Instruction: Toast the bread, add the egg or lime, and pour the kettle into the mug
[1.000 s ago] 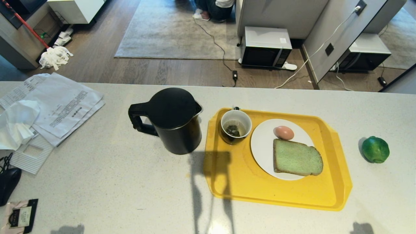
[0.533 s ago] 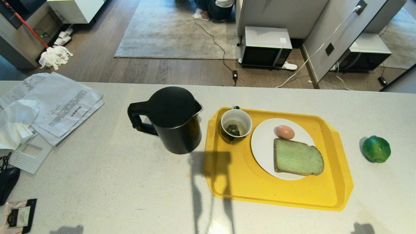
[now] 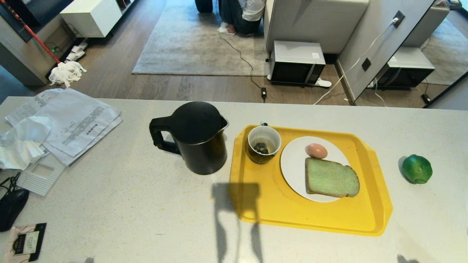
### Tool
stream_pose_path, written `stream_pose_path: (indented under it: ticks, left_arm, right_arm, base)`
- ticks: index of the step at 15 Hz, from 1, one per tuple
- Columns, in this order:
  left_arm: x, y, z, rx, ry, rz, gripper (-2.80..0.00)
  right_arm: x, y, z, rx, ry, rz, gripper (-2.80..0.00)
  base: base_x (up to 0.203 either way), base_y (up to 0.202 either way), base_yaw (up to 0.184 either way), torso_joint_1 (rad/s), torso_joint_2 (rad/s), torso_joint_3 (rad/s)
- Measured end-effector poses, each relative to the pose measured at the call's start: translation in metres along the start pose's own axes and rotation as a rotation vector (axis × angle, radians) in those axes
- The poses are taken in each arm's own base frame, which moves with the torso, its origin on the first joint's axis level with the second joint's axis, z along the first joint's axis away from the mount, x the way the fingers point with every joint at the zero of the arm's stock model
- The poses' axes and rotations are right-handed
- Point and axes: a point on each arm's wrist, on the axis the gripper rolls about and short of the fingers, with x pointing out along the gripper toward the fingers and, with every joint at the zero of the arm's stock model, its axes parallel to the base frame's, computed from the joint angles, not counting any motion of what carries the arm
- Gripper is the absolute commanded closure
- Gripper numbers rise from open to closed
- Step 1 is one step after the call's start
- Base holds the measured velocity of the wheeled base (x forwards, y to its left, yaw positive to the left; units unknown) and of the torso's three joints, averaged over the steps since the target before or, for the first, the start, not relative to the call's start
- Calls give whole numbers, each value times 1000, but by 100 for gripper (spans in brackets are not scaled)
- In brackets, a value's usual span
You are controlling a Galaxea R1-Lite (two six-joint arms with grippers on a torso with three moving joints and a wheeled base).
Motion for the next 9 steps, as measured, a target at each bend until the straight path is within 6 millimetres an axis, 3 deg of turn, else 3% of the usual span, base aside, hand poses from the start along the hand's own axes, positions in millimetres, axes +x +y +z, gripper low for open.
stream_pose_path:
  ticks: [9]
  left_arm:
    - [0,0,0,-1,1,0,0]
  right_arm:
    - [0,0,0,0,0,0,0]
  base:
    - [0,0,0,-59,116,245]
